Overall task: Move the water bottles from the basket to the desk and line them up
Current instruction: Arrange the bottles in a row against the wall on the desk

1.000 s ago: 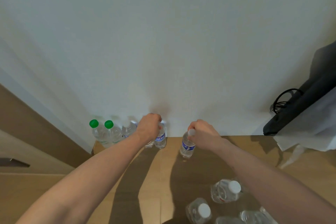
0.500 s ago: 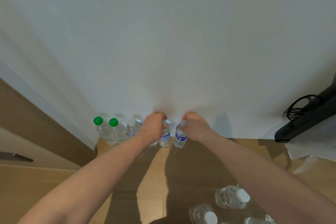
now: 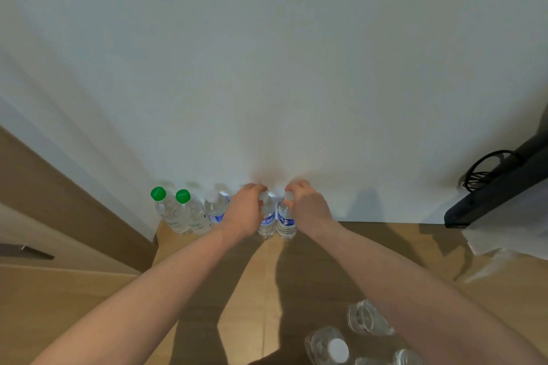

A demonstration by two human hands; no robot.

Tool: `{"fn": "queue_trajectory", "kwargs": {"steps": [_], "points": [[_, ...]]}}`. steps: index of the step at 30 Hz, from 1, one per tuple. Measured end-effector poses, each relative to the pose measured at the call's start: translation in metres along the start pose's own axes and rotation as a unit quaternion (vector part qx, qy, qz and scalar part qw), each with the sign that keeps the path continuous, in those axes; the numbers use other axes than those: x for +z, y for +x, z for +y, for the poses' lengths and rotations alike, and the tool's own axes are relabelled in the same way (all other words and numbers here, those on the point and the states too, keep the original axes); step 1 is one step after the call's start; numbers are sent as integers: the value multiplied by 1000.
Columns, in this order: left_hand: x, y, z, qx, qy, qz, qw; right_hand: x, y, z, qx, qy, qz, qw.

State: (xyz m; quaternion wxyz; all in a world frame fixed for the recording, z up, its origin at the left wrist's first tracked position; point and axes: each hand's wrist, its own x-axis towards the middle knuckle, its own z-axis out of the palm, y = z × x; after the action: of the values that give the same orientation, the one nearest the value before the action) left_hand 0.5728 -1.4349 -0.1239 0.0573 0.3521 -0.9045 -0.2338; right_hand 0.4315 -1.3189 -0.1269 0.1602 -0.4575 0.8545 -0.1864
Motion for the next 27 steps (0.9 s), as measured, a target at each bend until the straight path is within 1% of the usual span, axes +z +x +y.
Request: {"fn": "queue_trajectory", "kwargs": {"steps": [4, 7, 11, 13, 16, 19, 24, 27], "points": [[-3, -14, 2, 7, -18, -9, 1000, -13, -8, -4, -3, 20, -38, 999], [-9, -41, 6, -10, -57, 0, 998, -44, -32, -10, 7, 48, -49, 998], [-25, -102, 24, 8, -121, 6, 993, -104, -98, -14, -6, 93, -36, 995], [-33, -139, 38, 16, -163, -15, 986, -131, -143, -8, 5, 119, -42, 992], [-34, -188, 54, 31, -207, -42, 977, -152, -204, 12, 27, 123, -44, 991], [-29, -215, 63, 44, -201, -69, 976, -154, -253, 35, 61, 129, -36, 989], [-23, -231, 81, 63, -158, -101, 980, -154, -309, 67, 100, 164, -10, 981], [-14, -233, 99, 85, -143, -145, 975, -145, -325, 83, 109, 116, -39, 986]]}}
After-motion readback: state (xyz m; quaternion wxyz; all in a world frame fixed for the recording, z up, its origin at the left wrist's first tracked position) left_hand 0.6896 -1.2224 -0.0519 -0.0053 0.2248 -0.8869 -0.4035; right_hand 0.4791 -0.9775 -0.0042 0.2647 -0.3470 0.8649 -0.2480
